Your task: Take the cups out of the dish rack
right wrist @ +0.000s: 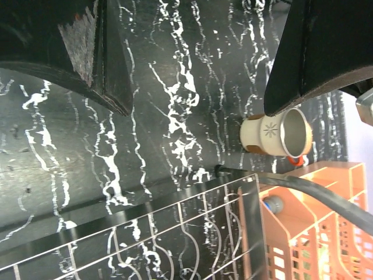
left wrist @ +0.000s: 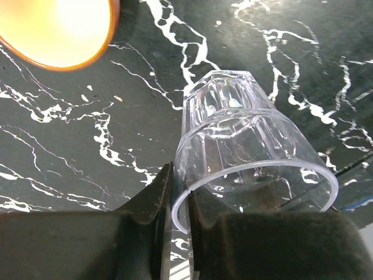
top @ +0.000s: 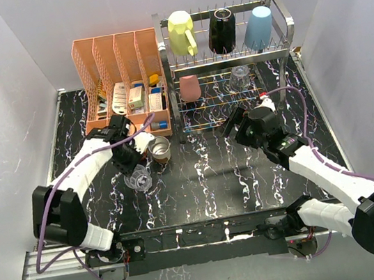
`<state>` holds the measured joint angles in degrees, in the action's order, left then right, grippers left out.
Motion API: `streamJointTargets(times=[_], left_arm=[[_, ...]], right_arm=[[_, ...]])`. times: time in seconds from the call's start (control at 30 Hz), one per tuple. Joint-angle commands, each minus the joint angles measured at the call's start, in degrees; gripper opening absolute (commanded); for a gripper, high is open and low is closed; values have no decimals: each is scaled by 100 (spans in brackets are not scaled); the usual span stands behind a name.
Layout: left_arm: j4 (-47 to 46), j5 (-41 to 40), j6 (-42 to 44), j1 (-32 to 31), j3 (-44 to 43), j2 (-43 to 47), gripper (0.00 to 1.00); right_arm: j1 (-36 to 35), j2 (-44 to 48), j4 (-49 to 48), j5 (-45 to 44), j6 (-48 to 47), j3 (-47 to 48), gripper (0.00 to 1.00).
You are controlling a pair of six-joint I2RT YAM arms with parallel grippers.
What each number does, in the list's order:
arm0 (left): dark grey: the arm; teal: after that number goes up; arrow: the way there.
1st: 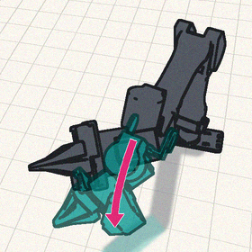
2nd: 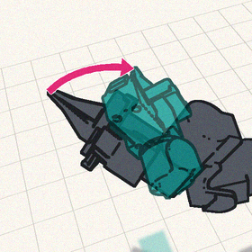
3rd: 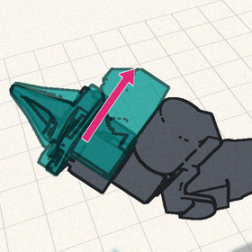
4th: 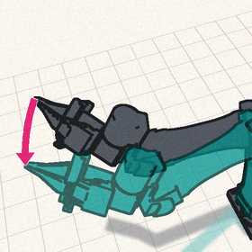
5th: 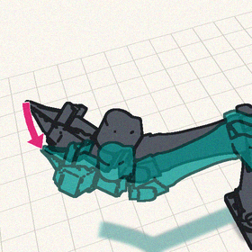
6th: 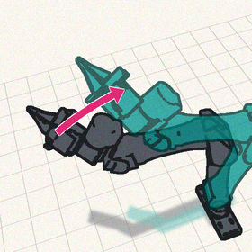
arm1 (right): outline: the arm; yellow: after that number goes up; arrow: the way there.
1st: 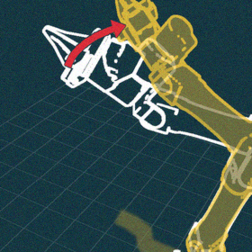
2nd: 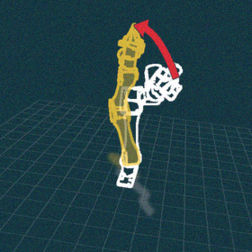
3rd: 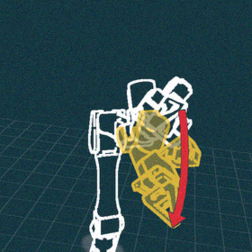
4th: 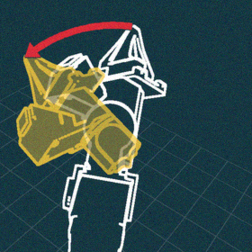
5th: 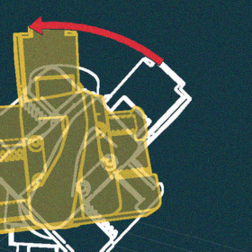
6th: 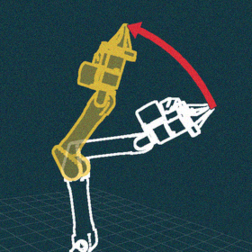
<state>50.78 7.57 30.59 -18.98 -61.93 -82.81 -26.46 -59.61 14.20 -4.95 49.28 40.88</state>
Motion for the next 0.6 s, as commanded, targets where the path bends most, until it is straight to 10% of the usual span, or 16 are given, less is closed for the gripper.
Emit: streamJointTargets(times=[0.0, 0.17, 0.33, 0.57], left_arm=[[-173, -516, -82, -9, -74, -232, 10], [-111, -475, -171, -7, -368, -510, 21], [138, -215, -253, -5, -942, -482, 53], [664, 359, -370, 62, -1866, -201, 74]], right_arm=[[33, 69, 93, -532, -588, 310, 98], [35, 16, 84, -700, -821, 353, 98], [38, -207, -272, -852, -1174, 426, 98], [30, -695, -2416, -914, -2510, 213, 98]])
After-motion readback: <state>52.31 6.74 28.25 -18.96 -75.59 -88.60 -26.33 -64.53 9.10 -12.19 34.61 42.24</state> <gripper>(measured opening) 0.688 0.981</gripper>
